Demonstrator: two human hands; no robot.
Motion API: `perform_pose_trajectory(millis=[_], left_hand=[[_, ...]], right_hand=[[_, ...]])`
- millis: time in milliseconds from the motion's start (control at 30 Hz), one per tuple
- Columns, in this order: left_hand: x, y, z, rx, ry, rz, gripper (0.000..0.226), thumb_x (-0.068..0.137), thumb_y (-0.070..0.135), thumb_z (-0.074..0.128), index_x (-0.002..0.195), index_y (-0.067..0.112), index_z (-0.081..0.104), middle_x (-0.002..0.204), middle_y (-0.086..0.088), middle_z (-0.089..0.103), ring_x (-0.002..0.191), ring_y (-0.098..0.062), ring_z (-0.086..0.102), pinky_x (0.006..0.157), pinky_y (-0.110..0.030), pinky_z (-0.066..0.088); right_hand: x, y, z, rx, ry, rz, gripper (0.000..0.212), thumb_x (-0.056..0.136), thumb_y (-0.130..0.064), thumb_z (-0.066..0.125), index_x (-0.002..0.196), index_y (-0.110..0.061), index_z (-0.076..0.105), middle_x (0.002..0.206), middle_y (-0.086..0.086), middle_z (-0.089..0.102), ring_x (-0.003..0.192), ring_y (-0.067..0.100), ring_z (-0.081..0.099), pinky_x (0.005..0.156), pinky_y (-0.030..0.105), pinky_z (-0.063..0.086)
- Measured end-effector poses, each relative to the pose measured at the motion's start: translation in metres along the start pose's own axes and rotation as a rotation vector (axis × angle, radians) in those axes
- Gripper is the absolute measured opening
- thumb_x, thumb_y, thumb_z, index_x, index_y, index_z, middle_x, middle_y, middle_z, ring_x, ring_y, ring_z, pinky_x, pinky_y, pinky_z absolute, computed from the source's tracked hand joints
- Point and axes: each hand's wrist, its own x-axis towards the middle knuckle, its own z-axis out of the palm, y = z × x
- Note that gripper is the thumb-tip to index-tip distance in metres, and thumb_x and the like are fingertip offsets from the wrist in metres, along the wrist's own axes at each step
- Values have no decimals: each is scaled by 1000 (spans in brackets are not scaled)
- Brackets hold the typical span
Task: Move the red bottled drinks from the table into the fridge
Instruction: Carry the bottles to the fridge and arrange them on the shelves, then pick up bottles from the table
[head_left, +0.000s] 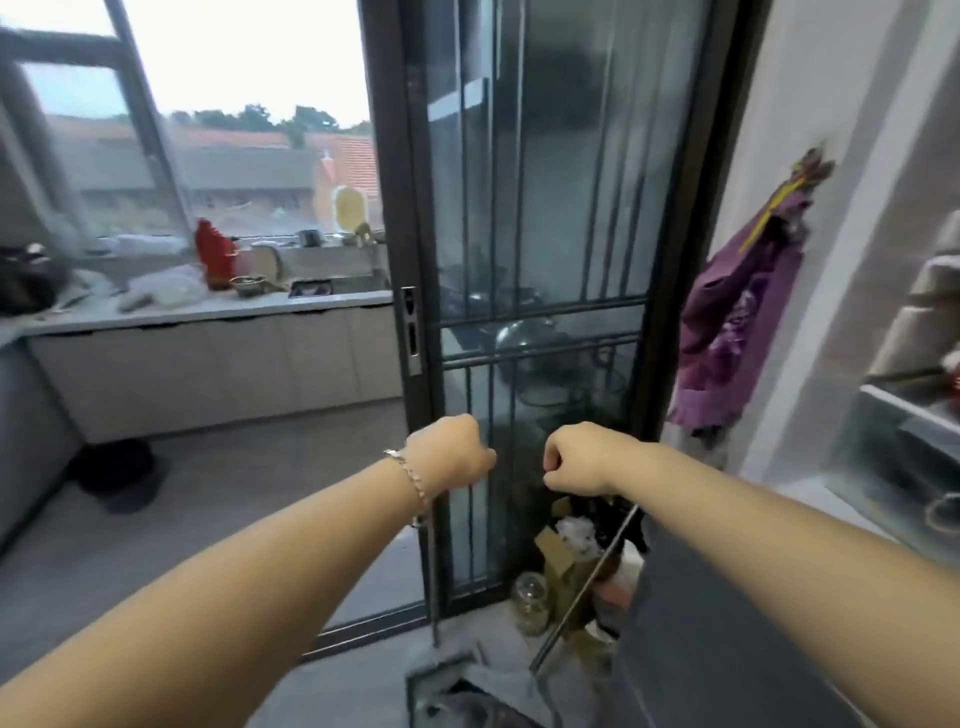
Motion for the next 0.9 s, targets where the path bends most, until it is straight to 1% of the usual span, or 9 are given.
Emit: perform_pose_trajectory(millis=[67, 167, 200, 333, 400, 533, 667, 800, 900], left_hand=[[-36, -68, -8, 7, 23, -135, 23, 90, 29, 48, 76, 10, 49, 72, -2, 54, 81, -27, 60, 70, -29, 45], [-83, -150, -13, 6, 51, -331, 21, 90, 27, 46, 78, 10, 50, 63, 0, 53, 63, -19, 56, 64, -27, 44], [-137, -209, -17, 1, 80, -461, 22, 91, 27, 46, 79, 10, 51, 64, -1, 55, 62, -19, 55, 63, -26, 43], [-213, -280, -18, -82, 116, -636, 21, 91, 25, 46, 88, 7, 58, 84, -10, 62, 76, -25, 62, 66, -28, 47], [-298, -337, -23, -148, 145, -750, 25, 91, 26, 48, 99, 6, 60, 97, -11, 63, 89, -26, 63, 74, -30, 50], [-462, -427, -24, -190, 269, -973, 30, 91, 28, 49, 104, 4, 62, 98, -10, 64, 92, -26, 63, 71, -30, 46], [-618, -495, -17, -214, 333, -1197, 29, 89, 30, 48, 98, 6, 62, 104, -13, 66, 95, -29, 63, 71, -29, 45], [-692, -519, -16, -263, 407, -1301, 29, 90, 30, 48, 99, 6, 62, 104, -13, 66, 97, -31, 63, 81, -35, 49], [-781, -548, -12, -277, 525, -1437, 22, 92, 27, 47, 95, 11, 61, 95, -8, 65, 89, -26, 63, 72, -30, 47]], right_hand=[[14, -65, 18, -55, -48, -127, 27, 90, -27, 52, 110, -12, 62, 112, 6, 63, 101, 25, 60, 84, 37, 50], [13, -145, 39, -130, -52, -289, 30, 88, -25, 51, 111, -10, 63, 112, 7, 65, 102, 27, 60, 87, 37, 52], [9, -213, 58, -165, -73, -412, 31, 87, -24, 50, 111, -10, 64, 113, 7, 65, 103, 27, 60, 88, 37, 52], [-11, -295, 84, -226, -65, -569, 31, 90, -28, 50, 115, -14, 62, 119, 6, 61, 108, 27, 57, 89, 34, 49], [-42, -382, 112, -249, -91, -710, 32, 90, -30, 51, 116, -16, 62, 119, 6, 61, 107, 26, 57, 87, 32, 48], [-131, -540, 166, -215, -164, -970, 29, 90, -31, 55, 112, -15, 64, 110, 6, 64, 99, 22, 61, 88, 33, 51], [-226, -678, 223, -261, -198, -1212, 26, 90, -29, 53, 111, -16, 63, 111, 3, 64, 100, 20, 61, 88, 35, 53], [-274, -738, 248, -303, -180, -1310, 29, 90, -28, 52, 115, -16, 62, 115, 4, 62, 107, 23, 59, 92, 36, 51], [-335, -818, 284, -346, -229, -1463, 27, 90, -28, 52, 111, -16, 64, 111, 4, 63, 103, 23, 60, 87, 34, 52]])
